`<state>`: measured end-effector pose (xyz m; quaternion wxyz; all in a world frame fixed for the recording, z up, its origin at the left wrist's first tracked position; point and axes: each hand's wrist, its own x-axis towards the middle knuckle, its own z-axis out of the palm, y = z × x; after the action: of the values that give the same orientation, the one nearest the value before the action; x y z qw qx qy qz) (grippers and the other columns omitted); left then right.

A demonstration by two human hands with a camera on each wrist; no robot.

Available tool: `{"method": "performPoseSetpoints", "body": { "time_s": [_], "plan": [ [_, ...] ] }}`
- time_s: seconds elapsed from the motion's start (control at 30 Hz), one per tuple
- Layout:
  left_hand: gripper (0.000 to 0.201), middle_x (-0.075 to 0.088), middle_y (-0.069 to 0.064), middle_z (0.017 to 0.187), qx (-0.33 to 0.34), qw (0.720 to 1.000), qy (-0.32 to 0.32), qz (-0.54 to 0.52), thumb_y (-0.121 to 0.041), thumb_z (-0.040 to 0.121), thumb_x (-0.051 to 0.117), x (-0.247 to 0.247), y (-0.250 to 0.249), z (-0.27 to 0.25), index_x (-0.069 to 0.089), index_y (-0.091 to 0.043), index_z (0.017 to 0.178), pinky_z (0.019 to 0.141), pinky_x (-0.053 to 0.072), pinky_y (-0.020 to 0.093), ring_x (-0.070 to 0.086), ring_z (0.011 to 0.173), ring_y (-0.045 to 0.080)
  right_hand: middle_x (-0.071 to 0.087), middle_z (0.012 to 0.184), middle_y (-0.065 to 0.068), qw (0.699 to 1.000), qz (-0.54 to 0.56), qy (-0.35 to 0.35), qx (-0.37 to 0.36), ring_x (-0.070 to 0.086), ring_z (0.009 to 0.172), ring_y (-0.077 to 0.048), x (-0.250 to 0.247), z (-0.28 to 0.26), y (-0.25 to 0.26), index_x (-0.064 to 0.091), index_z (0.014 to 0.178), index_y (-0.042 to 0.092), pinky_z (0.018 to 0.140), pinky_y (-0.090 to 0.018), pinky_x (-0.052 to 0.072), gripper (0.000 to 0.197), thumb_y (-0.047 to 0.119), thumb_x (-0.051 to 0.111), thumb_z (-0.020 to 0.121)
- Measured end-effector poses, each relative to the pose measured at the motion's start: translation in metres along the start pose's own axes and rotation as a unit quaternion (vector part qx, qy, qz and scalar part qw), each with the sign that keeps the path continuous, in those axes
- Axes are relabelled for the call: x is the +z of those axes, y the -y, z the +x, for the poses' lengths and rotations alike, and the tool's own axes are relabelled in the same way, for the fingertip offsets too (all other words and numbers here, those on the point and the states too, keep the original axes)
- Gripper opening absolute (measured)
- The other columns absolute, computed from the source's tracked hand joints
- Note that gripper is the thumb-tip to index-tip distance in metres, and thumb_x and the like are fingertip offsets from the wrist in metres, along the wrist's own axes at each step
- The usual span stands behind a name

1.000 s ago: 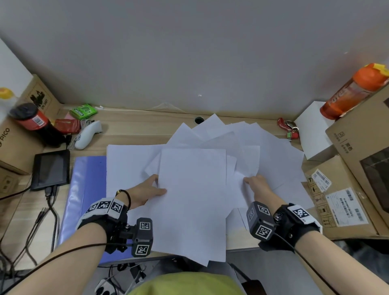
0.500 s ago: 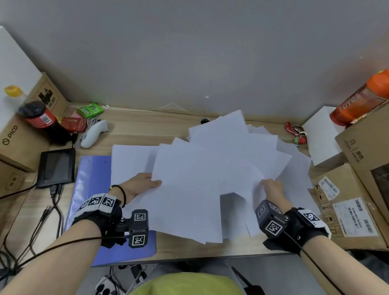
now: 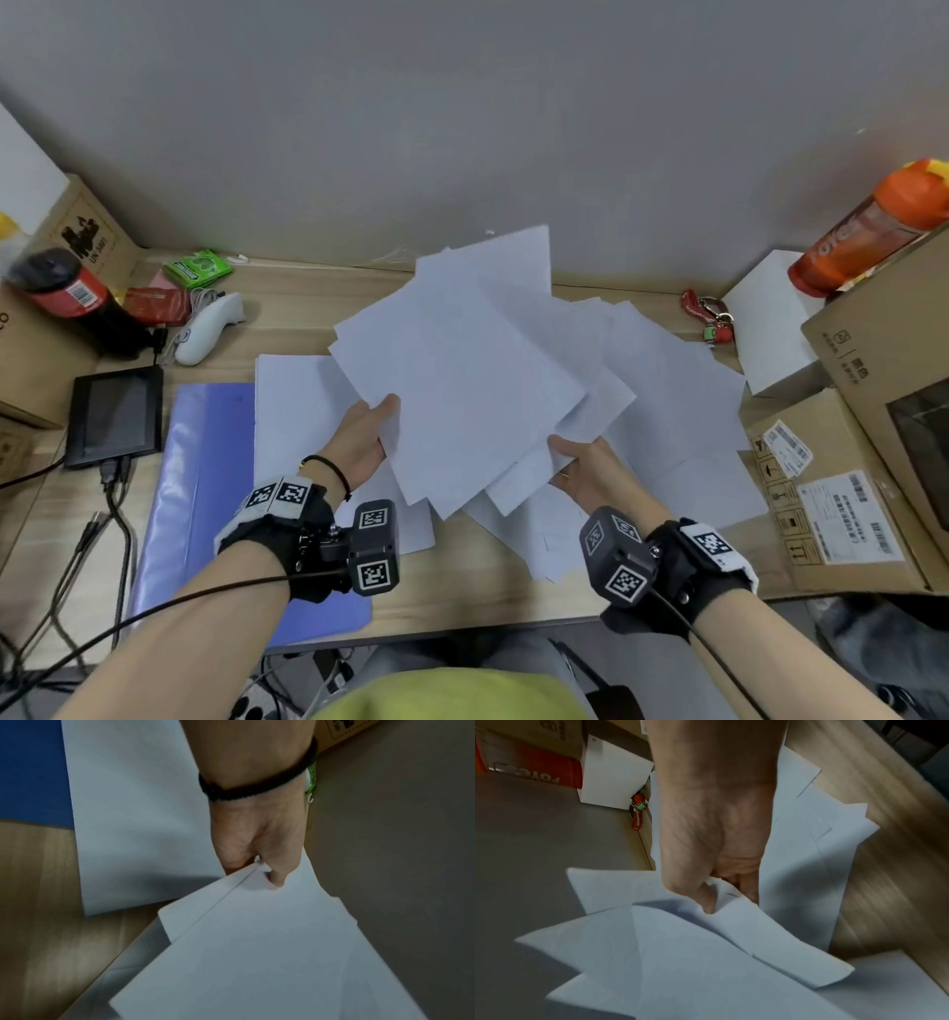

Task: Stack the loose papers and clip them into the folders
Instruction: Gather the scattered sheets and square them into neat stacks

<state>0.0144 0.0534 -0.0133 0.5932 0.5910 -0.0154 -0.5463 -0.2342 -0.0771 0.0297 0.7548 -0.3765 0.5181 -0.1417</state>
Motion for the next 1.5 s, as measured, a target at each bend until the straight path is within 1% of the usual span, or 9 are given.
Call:
{"method": "performPoseSetpoints", "body": {
  "time_s": [0.13,0.33,0.53,0.73,0.83,1.07,1.2,1.37,1.5],
  "plan": [
    [0.041,0.062,0.002,0.129,0.02,0.999,-0.023,0.03,-0.029,0.097,0.054,0.007,0.001,0.0,0.049,-0.011,0.133,0.096,0.049,0.036,0.06,0.116,0.019,0.062,0.121,-0.018,1.0,0.017,0.018,-0.009,0.06,0.108,-0.036,0.01,-0.002,-0.002,0.053,0.126,0.003,0.083,-0.042,0.055,0.035,-0.002,0.052,0.092],
    [0.041,0.062,-0.002,0.125,0.082,0.994,-0.066,0.017,-0.022,0.086,0.07,-0.003,-0.007,-0.003,0.05,-0.017,0.122,0.101,0.046,0.039,0.061,0.112,0.018,0.074,0.099,-0.001,0.988,-0.118,0.095,0.01,0.071,0.089,-0.019,0.006,-0.014,-0.005,0.066,0.105,0.017,0.079,-0.034,0.056,0.021,0.004,0.056,0.092],
    [0.037,0.066,0.003,0.123,0.111,0.992,-0.045,0.05,-0.017,0.092,0.063,-0.015,-0.013,-0.004,0.057,-0.013,0.128,0.099,0.047,0.04,0.064,0.111,0.022,0.07,0.115,-0.007,0.983,-0.122,0.136,0.015,0.067,0.103,-0.025,0.003,-0.017,-0.002,0.064,0.115,0.019,0.084,-0.039,0.054,0.024,0.015,0.056,0.092],
    [0.037,0.066,0.002,0.121,0.111,0.984,-0.052,0.129,-0.022,0.092,0.063,-0.035,-0.018,-0.004,0.057,-0.014,0.127,0.098,0.047,0.038,0.063,0.108,0.021,0.058,0.131,-0.015,0.995,0.002,0.098,0.026,0.052,0.124,-0.034,-0.016,-0.004,0.012,0.053,0.133,0.006,0.109,-0.047,0.036,0.06,0.036,0.061,0.082],
    [0.039,0.067,-0.001,0.12,0.107,0.979,-0.022,0.17,-0.028,0.09,0.064,-0.04,-0.022,-0.006,0.058,-0.017,0.128,0.102,0.046,0.044,0.064,0.11,0.02,0.064,0.124,-0.007,0.993,-0.036,0.114,0.019,0.06,0.114,-0.026,-0.02,-0.003,0.021,0.058,0.126,0.015,0.098,-0.04,0.046,0.061,0.043,0.071,0.074],
    [0.041,0.068,-0.006,0.119,0.149,0.965,0.052,0.209,-0.034,0.088,0.066,-0.007,-0.036,-0.019,0.058,-0.021,0.126,0.098,0.05,0.038,0.065,0.109,0.013,0.069,0.116,0.001,0.964,-0.244,0.096,-0.029,0.065,0.109,-0.02,-0.018,0.011,0.024,0.058,0.124,0.017,0.101,-0.043,0.047,0.042,0.021,0.069,0.085],
    [0.039,0.072,0.0,0.113,0.203,0.964,0.056,0.164,-0.025,0.082,0.073,0.012,-0.053,-0.027,0.063,-0.016,0.118,0.091,0.054,0.041,0.069,0.103,0.019,0.071,0.113,0.002,0.966,-0.244,0.079,-0.045,0.066,0.106,-0.019,-0.02,0.004,0.037,0.058,0.121,0.014,0.098,-0.04,0.049,0.042,0.016,0.073,0.081],
    [0.038,0.073,0.002,0.104,0.195,0.951,0.096,0.218,-0.026,0.071,0.083,0.024,-0.056,-0.029,0.07,-0.019,0.107,0.087,0.053,0.037,0.069,0.096,0.02,0.071,0.099,0.018,0.958,-0.266,0.091,-0.053,0.065,0.091,0.003,-0.021,-0.007,0.04,0.059,0.11,0.018,0.081,-0.015,0.048,0.032,0.011,0.072,0.082],
    [0.039,0.073,-0.006,0.108,0.21,0.948,0.088,0.221,-0.021,0.08,0.076,0.04,-0.046,-0.034,0.065,-0.018,0.117,0.083,0.056,0.023,0.069,0.101,0.01,0.068,0.108,0.014,0.971,-0.222,0.063,-0.07,0.06,0.106,-0.006,-0.017,-0.013,0.034,0.06,0.111,0.024,0.086,-0.018,0.044,0.034,0.015,0.073,0.081]
  ]
}}
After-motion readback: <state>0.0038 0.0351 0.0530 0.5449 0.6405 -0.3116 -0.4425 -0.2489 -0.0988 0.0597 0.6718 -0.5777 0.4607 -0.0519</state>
